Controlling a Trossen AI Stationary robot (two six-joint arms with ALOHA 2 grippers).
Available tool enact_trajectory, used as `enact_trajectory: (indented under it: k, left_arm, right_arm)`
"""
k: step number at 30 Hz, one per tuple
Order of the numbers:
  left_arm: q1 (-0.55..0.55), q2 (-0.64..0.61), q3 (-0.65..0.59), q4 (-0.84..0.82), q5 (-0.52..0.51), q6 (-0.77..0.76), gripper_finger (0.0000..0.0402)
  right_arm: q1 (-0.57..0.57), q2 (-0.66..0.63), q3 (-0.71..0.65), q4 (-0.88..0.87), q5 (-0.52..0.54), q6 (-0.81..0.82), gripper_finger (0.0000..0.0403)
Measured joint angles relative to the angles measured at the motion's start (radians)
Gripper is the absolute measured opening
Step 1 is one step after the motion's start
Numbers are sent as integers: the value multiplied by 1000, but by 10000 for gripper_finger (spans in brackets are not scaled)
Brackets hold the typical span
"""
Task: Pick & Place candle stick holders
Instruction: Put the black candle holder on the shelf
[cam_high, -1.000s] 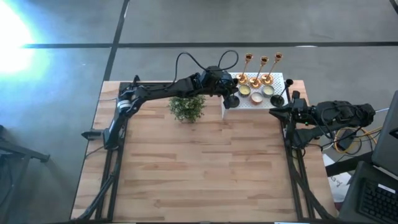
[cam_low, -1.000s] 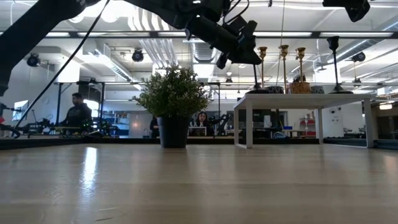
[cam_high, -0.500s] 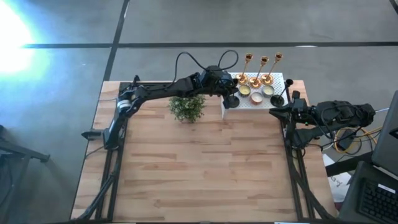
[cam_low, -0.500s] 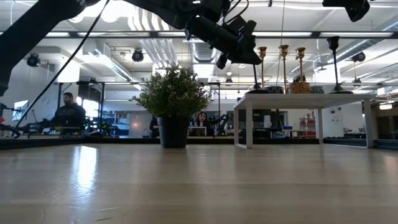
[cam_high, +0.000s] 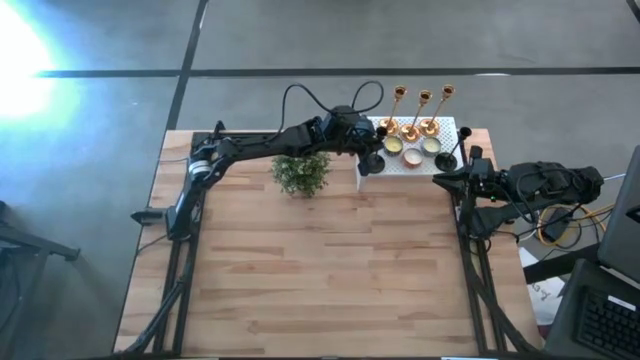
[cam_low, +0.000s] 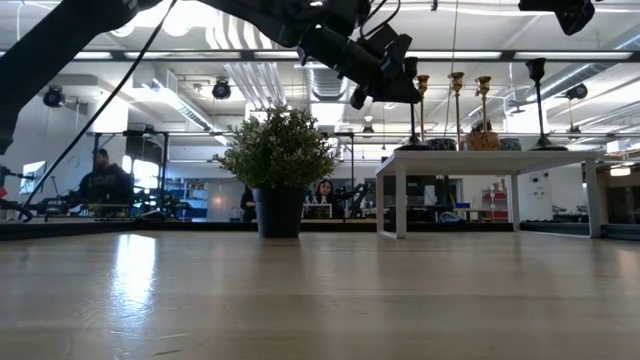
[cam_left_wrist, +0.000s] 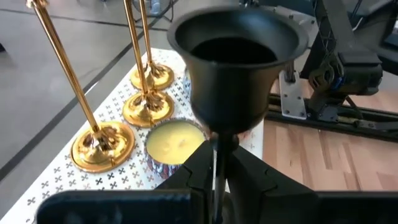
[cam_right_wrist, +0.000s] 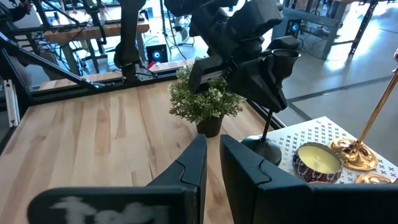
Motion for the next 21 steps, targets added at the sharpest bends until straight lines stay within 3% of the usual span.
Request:
enact_trajectory:
  k: [7,21]
  left_arm:
    - [5,0,0,16,0,0,66]
    - [9,-17,0,-21,0,4,226]
  right_arm:
    - [0,0,0,-6,0,3,38]
    - [0,0,0,-9,-1,18,38]
